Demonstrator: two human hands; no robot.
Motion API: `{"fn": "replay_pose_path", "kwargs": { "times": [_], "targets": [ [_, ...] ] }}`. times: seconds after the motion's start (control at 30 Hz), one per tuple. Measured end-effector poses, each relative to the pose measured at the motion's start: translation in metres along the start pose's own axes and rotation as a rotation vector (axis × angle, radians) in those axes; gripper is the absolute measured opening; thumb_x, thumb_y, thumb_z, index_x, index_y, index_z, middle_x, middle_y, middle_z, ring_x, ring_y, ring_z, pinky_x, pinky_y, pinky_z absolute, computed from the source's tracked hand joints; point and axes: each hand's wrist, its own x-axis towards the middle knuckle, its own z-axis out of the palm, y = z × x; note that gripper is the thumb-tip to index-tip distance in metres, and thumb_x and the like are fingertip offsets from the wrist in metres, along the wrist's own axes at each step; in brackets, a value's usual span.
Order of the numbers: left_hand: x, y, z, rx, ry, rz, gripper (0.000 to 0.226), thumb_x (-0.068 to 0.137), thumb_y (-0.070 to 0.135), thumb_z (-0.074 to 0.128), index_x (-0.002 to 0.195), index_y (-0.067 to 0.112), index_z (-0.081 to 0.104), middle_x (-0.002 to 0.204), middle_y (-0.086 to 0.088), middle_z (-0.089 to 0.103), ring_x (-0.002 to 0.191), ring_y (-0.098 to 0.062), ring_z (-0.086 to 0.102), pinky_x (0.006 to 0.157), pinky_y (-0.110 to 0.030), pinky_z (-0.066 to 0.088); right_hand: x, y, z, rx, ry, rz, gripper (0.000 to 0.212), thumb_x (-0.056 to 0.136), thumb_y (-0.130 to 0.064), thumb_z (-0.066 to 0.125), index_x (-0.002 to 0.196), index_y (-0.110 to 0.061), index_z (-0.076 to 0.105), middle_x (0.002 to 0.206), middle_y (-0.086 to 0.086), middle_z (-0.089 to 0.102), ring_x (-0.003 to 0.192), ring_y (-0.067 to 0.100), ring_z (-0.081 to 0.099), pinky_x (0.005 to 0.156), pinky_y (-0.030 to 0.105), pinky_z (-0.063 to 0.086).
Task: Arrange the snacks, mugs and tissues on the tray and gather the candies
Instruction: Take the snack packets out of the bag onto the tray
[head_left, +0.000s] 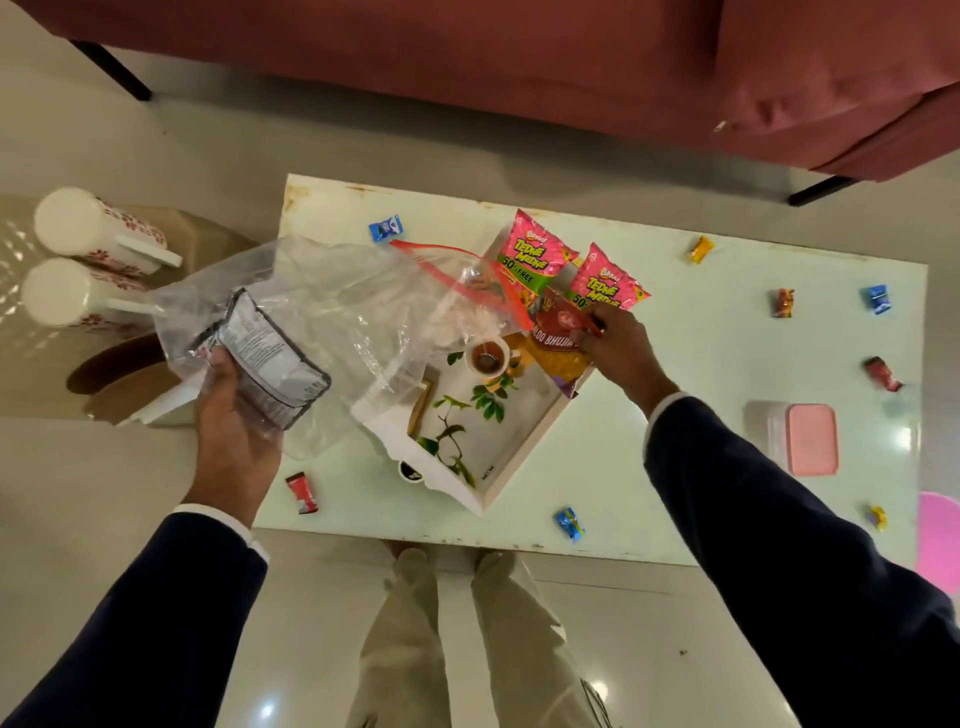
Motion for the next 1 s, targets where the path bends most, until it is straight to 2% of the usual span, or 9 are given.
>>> {"fn": "replay_pose_path", "kwargs": {
  "times": [0.1, 0.23, 0.4, 0.5, 0.7, 0.8, 0.87, 0.93, 1.0],
  "targets": [
    [-0.002, -0.002, 0.001, 0.024, -0.004, -0.017, 0.060, 0.105, 0.049, 0.043, 0.155, 0.017, 0.040, 0.154, -0.011, 0.049, 0.143, -0.029, 0.047, 0.114, -0.049, 0.043, 0.002, 0.003, 0.010, 0.007, 0.065, 0.029, 0.017, 0.090, -0.019, 0.067, 0.106, -0.015, 0.068, 0.103, 0.007, 0.071, 0.088, 0.022, 0.062, 0.057, 0.015, 0.036],
    [-0.003, -0.004, 0.004, 0.048, -0.017, -0.025, 0.056, 0.107, 0.049, 0.037, 0.154, 0.019, 0.041, 0.153, -0.009, 0.051, 0.141, -0.028, 0.049, 0.118, -0.056, 0.035, -0.006, 0.005, 0.008, -0.189, 0.212, 0.025, 0.020, 0.091, -0.028, 0.066, 0.109, -0.023, 0.062, 0.112, 0.004, 0.068, 0.101, 0.029, 0.064, 0.072, 0.032, 0.044],
    [-0.008, -0.004, 0.012, 0.019, -0.040, -0.036, 0.055, 0.107, 0.047, 0.037, 0.155, 0.019, 0.041, 0.153, -0.007, 0.051, 0.141, -0.025, 0.049, 0.117, -0.052, 0.038, -0.017, -0.007, -0.005, -0.304, 0.380, -0.111, 0.032, 0.087, -0.015, 0.065, 0.119, -0.014, 0.058, 0.117, 0.007, 0.059, 0.106, 0.029, 0.055, 0.082, 0.034, 0.043],
    [-0.012, -0.004, 0.021, -0.018, -0.052, -0.063, 0.054, 0.109, 0.046, 0.035, 0.155, 0.020, 0.039, 0.154, -0.008, 0.051, 0.142, -0.026, 0.049, 0.114, -0.047, 0.043, -0.023, -0.034, -0.008, 0.238, 0.062, -0.142, 0.021, 0.088, -0.009, 0.064, 0.108, -0.018, 0.066, 0.099, -0.008, 0.067, 0.095, 0.010, 0.065, 0.076, 0.019, 0.049],
    [-0.016, 0.003, 0.028, -0.142, -0.034, -0.113, 0.056, 0.107, 0.048, 0.038, 0.155, 0.017, 0.042, 0.132, -0.003, 0.064, 0.117, -0.018, 0.066, 0.090, -0.036, 0.059, -0.036, -0.064, 0.003, 0.837, -0.353, -0.015, 0.032, 0.091, 0.008, 0.053, 0.103, -0.013, 0.074, 0.097, 0.007, 0.073, 0.097, 0.028, 0.062, 0.086, 0.041, 0.048],
    [-0.016, 0.008, 0.022, -0.146, -0.054, -0.120, 0.056, 0.107, 0.045, 0.039, 0.155, 0.016, 0.042, 0.124, -0.001, 0.067, 0.111, -0.016, 0.068, 0.092, -0.034, 0.059, -0.033, -0.069, -0.004, 0.867, -0.500, -0.006, 0.023, 0.093, -0.007, 0.061, 0.114, -0.007, 0.072, 0.106, 0.021, 0.066, 0.086, 0.029, 0.061, 0.068, 0.030, 0.052],
    [-0.015, 0.011, 0.016, -0.135, -0.065, -0.131, 0.054, 0.107, 0.043, 0.039, 0.154, 0.015, 0.043, 0.120, 0.001, 0.070, 0.108, -0.015, 0.069, 0.094, -0.034, 0.058, -0.037, -0.075, -0.007, 0.660, -0.614, -0.072, 0.030, 0.091, -0.035, 0.070, 0.115, -0.017, 0.073, 0.105, 0.035, 0.056, 0.068, 0.033, 0.042, 0.047, 0.033, 0.033],
    [-0.013, 0.012, 0.013, -0.115, -0.086, -0.131, 0.053, 0.107, 0.041, 0.040, 0.152, 0.014, 0.045, 0.116, 0.001, 0.071, 0.105, -0.015, 0.070, 0.095, -0.036, 0.058, -0.047, -0.088, -0.004, 0.472, -0.661, -0.115, 0.056, 0.069, -0.067, 0.078, 0.106, -0.025, 0.076, 0.099, 0.044, 0.055, 0.070, 0.038, 0.045, 0.052, 0.039, 0.037],
    [-0.010, 0.012, 0.011, -0.053, -0.102, -0.118, 0.047, 0.107, 0.040, 0.043, 0.146, 0.015, 0.052, 0.115, 0.000, 0.073, 0.104, -0.016, 0.071, 0.094, -0.038, 0.059, -0.056, -0.106, 0.000, 0.512, -0.756, -0.053, 0.072, 0.055, -0.064, 0.088, 0.103, -0.012, 0.076, 0.098, 0.039, 0.065, 0.081, 0.045, 0.064, 0.073, 0.052, 0.055]
  ]
}}
